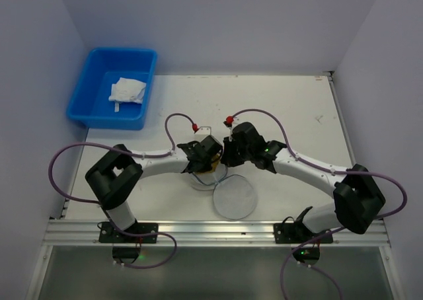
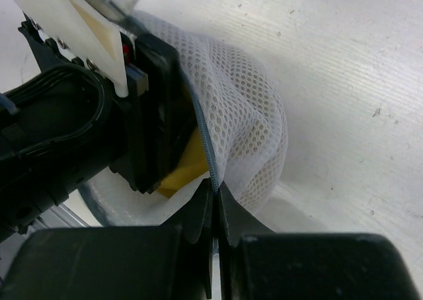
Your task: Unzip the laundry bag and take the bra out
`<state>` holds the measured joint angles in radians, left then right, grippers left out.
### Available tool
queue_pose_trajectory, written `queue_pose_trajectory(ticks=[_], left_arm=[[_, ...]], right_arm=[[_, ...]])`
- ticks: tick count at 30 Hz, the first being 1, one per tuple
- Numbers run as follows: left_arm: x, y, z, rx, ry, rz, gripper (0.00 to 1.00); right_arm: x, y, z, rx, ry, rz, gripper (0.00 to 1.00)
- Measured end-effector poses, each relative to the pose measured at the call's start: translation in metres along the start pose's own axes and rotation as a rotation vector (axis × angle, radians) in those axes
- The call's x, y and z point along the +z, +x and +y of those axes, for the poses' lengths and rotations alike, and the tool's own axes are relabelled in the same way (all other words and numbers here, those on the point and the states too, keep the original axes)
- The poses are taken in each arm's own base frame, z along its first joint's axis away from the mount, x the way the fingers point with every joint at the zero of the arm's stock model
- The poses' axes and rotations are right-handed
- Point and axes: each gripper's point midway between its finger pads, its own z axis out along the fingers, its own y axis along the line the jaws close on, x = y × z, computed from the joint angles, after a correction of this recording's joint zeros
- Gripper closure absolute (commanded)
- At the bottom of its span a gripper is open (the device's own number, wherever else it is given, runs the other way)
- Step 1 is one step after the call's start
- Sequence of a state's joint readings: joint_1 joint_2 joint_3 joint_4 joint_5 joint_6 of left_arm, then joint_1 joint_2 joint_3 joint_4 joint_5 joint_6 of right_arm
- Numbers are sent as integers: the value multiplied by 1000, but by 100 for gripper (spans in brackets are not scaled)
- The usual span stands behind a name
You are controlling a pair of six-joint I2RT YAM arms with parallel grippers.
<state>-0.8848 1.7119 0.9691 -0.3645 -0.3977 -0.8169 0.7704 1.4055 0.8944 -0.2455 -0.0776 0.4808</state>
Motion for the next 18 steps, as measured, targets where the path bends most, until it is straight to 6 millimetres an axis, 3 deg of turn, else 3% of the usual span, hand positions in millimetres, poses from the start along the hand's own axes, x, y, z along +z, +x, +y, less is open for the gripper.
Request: queue_pose_trajectory(ticks=[1, 2, 3, 11, 15, 18], left_arm=[[2, 0, -1, -7, 4, -4, 80], [3, -1, -2, -15, 6, -10, 98], [4, -1, -3, -24, 11, -17, 100], [-7, 0, -3, -44, 83, -48, 100], [-35, -1, -5, -12, 207, -69, 100], [-67, -16, -17, 21, 346, -139, 100]], right_arm=[[0, 1, -1, 2, 2, 3, 100], [0, 2, -1, 3, 3, 5, 100], [0, 2, -1, 5, 3, 5, 100], [2, 0, -7, 7, 38, -8, 100], [3, -2, -17, 13, 77, -13, 100], [4, -6, -23, 10, 107, -10, 100]])
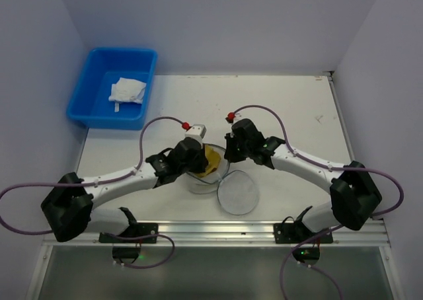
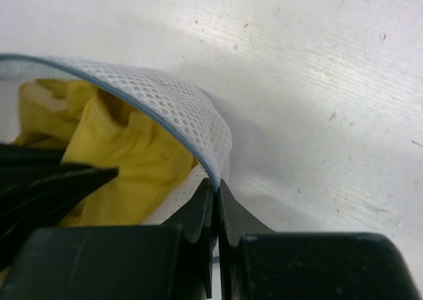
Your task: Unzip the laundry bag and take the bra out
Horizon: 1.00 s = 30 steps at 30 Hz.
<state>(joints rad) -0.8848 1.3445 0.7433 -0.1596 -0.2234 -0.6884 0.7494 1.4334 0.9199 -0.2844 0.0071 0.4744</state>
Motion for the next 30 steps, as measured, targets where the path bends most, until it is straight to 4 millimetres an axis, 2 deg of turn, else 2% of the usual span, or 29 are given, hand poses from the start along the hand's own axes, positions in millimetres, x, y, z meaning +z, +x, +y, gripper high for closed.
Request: queue_pose_trajectory(ticks=[5, 7, 11, 14, 18, 20, 22, 24, 26, 28, 30], left_arm=[[-36, -35, -34, 61, 216, -146, 100], [-48, -44, -43, 76, 284, -196, 100], [-58, -59, -57, 69, 366, -261, 100], [-62, -78, -57, 27, 392, -320, 100], [-77, -129, -34, -82, 361, -461, 100], [-92, -165, -25, -114, 333, -554, 100], [-115, -205, -23, -126, 296, -651, 100], [-148, -248, -22, -126, 258, -770, 100], [-179, -286, -10, -137, 190, -880, 100], [-202, -319, 19, -154, 74, -970, 100], [-211, -342, 63, -174, -74, -1023, 100]], right_arm=[[7, -15, 4, -17, 10, -1, 100], [11, -14, 4, -21, 12, 11, 100], [15, -6, 0, -24, 26, 42, 100], [16, -2, -2, -24, 31, 50, 100], [18, 14, -11, -24, 48, 84, 100], [19, 22, -15, -23, 58, 104, 100], [19, 28, -18, -23, 65, 118, 100], [19, 31, -19, -23, 68, 123, 100], [19, 31, -19, -23, 68, 124, 100], [19, 31, -19, -23, 67, 124, 100], [19, 31, -19, -23, 66, 122, 100]])
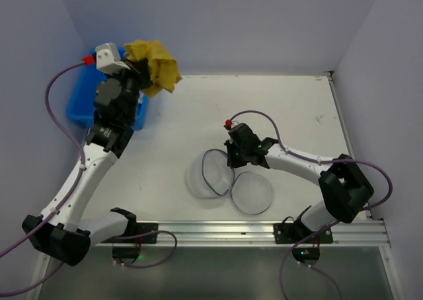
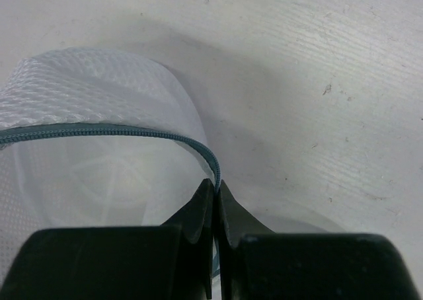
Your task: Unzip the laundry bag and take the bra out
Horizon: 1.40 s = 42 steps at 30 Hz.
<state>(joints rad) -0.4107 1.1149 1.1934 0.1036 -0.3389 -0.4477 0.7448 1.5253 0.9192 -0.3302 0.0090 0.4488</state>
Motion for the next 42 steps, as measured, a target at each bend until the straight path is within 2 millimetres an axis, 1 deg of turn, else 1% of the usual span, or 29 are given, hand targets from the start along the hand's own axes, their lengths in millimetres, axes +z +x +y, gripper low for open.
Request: queue_pose_trajectory(ticks=[1, 3, 4, 5, 6, 7, 8, 11, 12, 15, 17, 19, 20, 21, 22, 23, 24, 25, 27, 29, 31, 34, 35, 37, 38, 39, 40, 41, 42], left_arm=[[10, -8, 23, 26, -68, -21, 100], [31, -9, 76, 72, -209, -19, 100], [41, -2, 94, 87, -254, 5, 100], [50, 3, 127, 104, -331, 25, 100], [58, 12, 152, 116, -388, 51, 100], [63, 20, 172, 124, -431, 76, 100], [68, 33, 197, 132, -483, 112, 100], [74, 67, 261, 136, -612, 212, 100], [75, 75, 281, 134, -648, 237, 100], [77, 95, 325, 117, -724, 287, 100], [77, 105, 350, 111, -765, 313, 100], [77, 115, 369, 107, -798, 335, 100], [77, 120, 377, 107, -812, 344, 93], [77, 124, 385, 104, -823, 354, 78], [78, 129, 391, 101, -832, 367, 71], [78, 133, 396, 96, -840, 382, 61], [77, 136, 399, 94, -845, 394, 36], [76, 138, 401, 90, -851, 405, 25], [73, 139, 402, 77, -856, 423, 8], [75, 138, 397, 58, -835, 432, 5], [76, 136, 386, 30, -798, 454, 3], [71, 125, 351, -9, -706, 477, 3], [67, 118, 333, -16, -669, 480, 3], [57, 102, 284, -13, -574, 468, 4], [51, 95, 254, -7, -509, 459, 4], [43, 93, 219, -1, -431, 459, 4], [35, 93, 190, 1, -360, 467, 5], [24, 95, 154, 4, -256, 468, 5], [7, 103, 119, -1, -149, 495, 6]], right_arm=[[-1, -1, 0, 0, -1, -2, 100], [-2, -2, 1, -1, -3, -7, 100], [-2, -2, 1, -1, -4, -9, 100], [-2, -2, 1, -2, -5, -10, 100], [-2, -2, 1, -4, -4, -9, 100], [-2, -2, 1, -4, -5, -9, 100], [-2, -2, 1, -5, -6, -8, 100], [-3, -2, 2, -8, -9, -7, 100], [-3, -2, 2, -10, -11, -6, 100], [-4, -2, 3, -16, -19, -6, 100], [-5, -2, 5, -21, -30, -6, 100], [-5, -2, 5, -23, -33, -5, 100], [-5, -2, 5, -24, -34, -5, 100], [-5, -2, 6, -24, -35, -6, 100], [-6, -2, 6, -25, -35, -6, 100], [-6, -2, 6, -27, -36, -6, 100], [-6, -2, 6, -29, -36, -6, 100], [-6, -2, 5, -31, -36, -6, 100], [-6, -2, 5, -35, -36, -6, 100], [-6, -2, 5, -42, -36, -7, 100], [-6, -2, 5, -50, -36, -7, 100], [-6, -3, 4, -70, -37, -9, 100], [-6, -4, 5, -81, -37, -10, 100], [-8, -10, 6, -105, -40, -16, 99], [-9, -14, 8, -120, -41, -19, 98], [-9, -21, 10, -134, -43, -27, 96], [-9, -28, 13, -148, -47, -37, 94], [-9, -36, 16, -159, -49, -43, 90], [-9, -44, 19, -168, -52, -54, 82]])
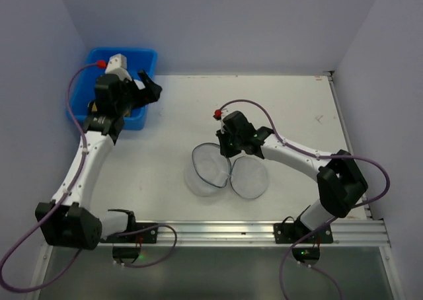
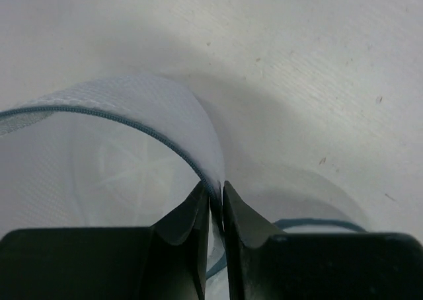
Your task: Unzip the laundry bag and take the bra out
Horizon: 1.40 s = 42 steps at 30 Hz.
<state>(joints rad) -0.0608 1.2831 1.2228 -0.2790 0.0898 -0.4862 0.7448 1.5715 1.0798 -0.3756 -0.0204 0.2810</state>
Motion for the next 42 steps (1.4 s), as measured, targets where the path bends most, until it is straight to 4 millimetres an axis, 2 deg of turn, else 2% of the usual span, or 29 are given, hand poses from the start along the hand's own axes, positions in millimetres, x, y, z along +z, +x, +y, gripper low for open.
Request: queue_pose_trajectory(ticks=[1, 2, 3, 5, 6, 10, 12, 14, 17, 20, 22, 24, 28, 33, 36, 40, 41, 42], left_arm=[[-13, 19, -18, 14, 69, 34, 7], [-20, 34, -28, 22, 112, 59, 7], [-30, 53, -33, 25, 144, 92, 8], [-38, 96, -29, 16, 159, 179, 9], [-40, 121, -26, 9, 161, 230, 10], [-54, 215, -8, -21, 128, 448, 14], [-64, 245, -4, -41, 117, 519, 15], [-73, 265, -5, -51, 120, 563, 16], [-82, 282, -15, -51, 143, 598, 18], [-84, 294, -17, -58, 145, 609, 23], [-84, 305, -10, -65, 124, 623, 27], [-83, 320, -2, -70, 91, 647, 32], [-82, 347, 9, -72, 38, 705, 37], [-69, 345, 3, -79, 45, 663, 47], [-66, 346, 5, -78, 34, 653, 51], [-64, 346, 7, -75, 19, 645, 61], [-63, 347, 8, -74, 15, 645, 64], [-63, 347, 9, -73, 12, 644, 66]], right_arm=[[0, -6, 2, -5, -3, -8, 77], [0, -13, 3, -12, -4, -14, 72], [-1, -20, 5, -15, -4, -24, 60], [-5, -30, 7, -11, -7, -43, 47], [-6, -34, 8, -7, -6, -52, 36], [-14, -38, -1, 39, 51, -72, 22], [-23, -32, -12, 94, 101, -85, 19], [-34, -22, -29, 163, 152, -90, 18], [-51, 5, -69, 330, 249, -98, 18], [-64, 47, -112, 511, 355, -79, 21], [-67, 75, -130, 603, 413, -50, 22], [-65, 94, -139, 667, 436, -20, 24], [-57, 110, -143, 755, 419, 22, 26], [-40, 107, -136, 798, 359, 42, 33], [-28, 113, -129, 814, 314, 71, 40], [-18, 112, -123, 834, 264, 85, 59], [-16, 112, -121, 838, 251, 87, 70], [-14, 111, -120, 841, 246, 89, 76]])
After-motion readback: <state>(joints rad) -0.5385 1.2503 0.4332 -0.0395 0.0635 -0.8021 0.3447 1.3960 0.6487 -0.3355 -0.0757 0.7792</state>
